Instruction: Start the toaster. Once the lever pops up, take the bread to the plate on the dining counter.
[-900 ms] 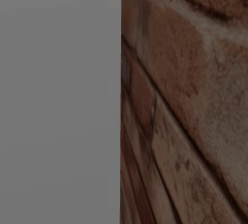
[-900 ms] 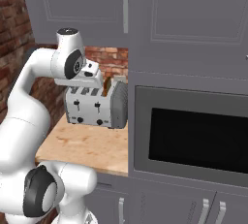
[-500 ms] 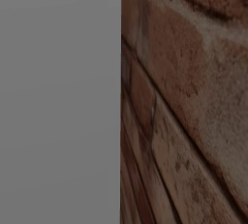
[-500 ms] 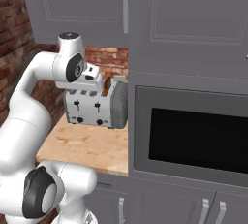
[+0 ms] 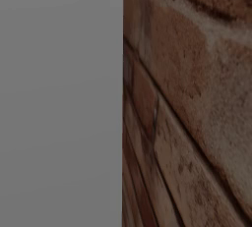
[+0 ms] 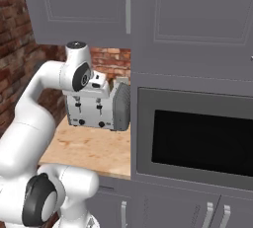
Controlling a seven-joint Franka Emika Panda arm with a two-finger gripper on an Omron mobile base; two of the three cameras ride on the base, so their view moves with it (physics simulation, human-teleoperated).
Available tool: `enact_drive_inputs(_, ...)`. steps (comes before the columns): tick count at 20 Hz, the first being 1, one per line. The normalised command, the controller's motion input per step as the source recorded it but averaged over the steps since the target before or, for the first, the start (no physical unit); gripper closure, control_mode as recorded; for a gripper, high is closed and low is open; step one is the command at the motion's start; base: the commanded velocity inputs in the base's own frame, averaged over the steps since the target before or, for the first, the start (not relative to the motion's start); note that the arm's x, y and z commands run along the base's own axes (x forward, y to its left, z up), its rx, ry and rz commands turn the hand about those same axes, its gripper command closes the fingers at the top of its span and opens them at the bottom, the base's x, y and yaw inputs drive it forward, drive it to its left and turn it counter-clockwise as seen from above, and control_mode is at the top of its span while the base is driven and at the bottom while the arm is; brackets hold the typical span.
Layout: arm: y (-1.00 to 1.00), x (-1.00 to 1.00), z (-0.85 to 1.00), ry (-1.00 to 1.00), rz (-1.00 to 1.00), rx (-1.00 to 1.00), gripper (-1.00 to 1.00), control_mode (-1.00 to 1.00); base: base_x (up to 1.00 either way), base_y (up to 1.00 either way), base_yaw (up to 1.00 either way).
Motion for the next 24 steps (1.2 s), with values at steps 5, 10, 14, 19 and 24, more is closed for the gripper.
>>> enact_drive_inputs(5,-0.18,0.18,-0.21,0.0,0.0,0.0,-1.0,-1.0,0.0,0.0,0.0)
enact_drive_inputs(10,0.0,0.22,-0.28,0.0,0.0,0.0,-1.0,-1.0,0.0,0.0,0.0)
enact_drive_inputs(14,-0.01,0.12,-0.18,0.0,0.0,0.0,-1.0,-1.0,0.0,0.0,0.0)
enact_drive_inputs(19,0.0,0.05,-0.17,-0.04,0.0,0.0,-1.0,-1.0,0.0,0.0,0.0)
enact_drive_inputs(24,0.0,0.16,-0.11,-0.02,0.0,0.0,-1.0,-1.0,0.0,0.0,0.0)
